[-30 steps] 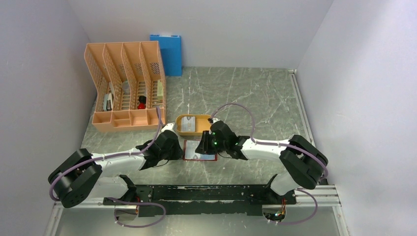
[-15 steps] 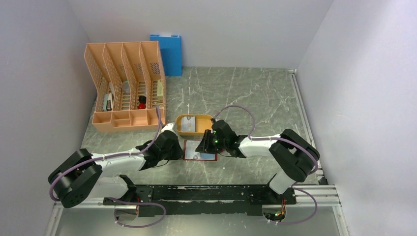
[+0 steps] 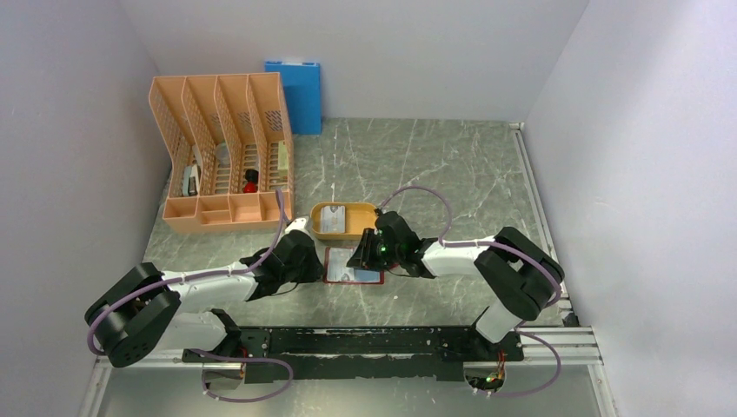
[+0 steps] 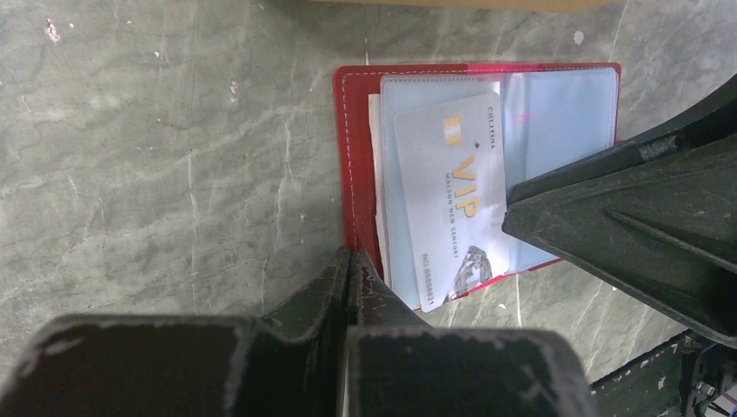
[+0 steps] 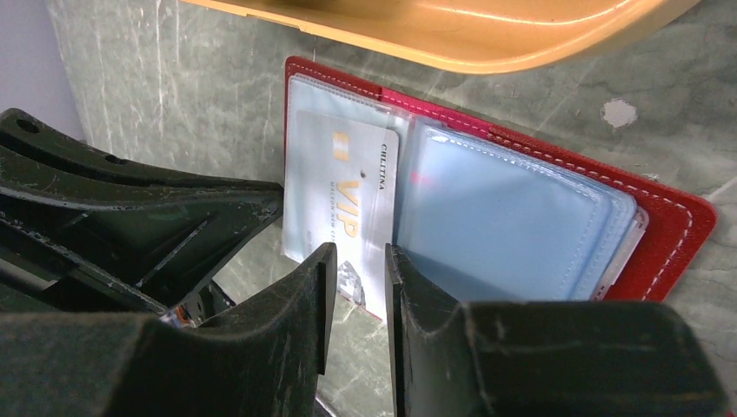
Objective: Put the credit cards into the card holder
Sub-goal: Insert the credit card into the card holder.
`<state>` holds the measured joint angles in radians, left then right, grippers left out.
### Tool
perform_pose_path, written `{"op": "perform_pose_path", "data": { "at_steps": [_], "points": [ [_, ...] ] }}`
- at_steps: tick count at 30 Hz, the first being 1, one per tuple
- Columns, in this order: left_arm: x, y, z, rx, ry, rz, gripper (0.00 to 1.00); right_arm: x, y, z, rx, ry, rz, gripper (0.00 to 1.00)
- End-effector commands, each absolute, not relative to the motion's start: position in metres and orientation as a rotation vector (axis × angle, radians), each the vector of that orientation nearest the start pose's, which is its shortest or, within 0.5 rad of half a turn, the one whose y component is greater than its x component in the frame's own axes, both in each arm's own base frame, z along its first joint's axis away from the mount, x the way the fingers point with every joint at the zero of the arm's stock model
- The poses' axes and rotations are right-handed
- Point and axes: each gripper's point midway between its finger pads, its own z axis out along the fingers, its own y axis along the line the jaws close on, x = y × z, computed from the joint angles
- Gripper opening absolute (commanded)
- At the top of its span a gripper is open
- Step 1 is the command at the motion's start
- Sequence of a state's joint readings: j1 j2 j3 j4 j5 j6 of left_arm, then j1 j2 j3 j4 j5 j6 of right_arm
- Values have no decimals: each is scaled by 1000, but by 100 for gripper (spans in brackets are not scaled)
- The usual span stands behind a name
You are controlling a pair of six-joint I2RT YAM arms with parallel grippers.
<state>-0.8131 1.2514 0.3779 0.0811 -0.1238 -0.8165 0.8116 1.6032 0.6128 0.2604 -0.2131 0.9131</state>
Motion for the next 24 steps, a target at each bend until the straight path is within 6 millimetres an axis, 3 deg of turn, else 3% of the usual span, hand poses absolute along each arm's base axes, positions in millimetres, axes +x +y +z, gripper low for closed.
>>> {"op": "perform_pose_path", "data": {
  "at_steps": [1,8,15,24],
  "points": [
    [189,-219,8,-57,2481,-632,5,205,310,12,32,2606,979,31],
    [188,-219,10,-59,2476,-645,5,200,302,6,55,2633,944,32],
    [186,-223,10,-57,2472,-671,5,198,311,9,78,2625,1021,30],
    [182,-229,11,-33,2474,-682,5,199,321,12,123,2606,1109,20]
  ]
}}
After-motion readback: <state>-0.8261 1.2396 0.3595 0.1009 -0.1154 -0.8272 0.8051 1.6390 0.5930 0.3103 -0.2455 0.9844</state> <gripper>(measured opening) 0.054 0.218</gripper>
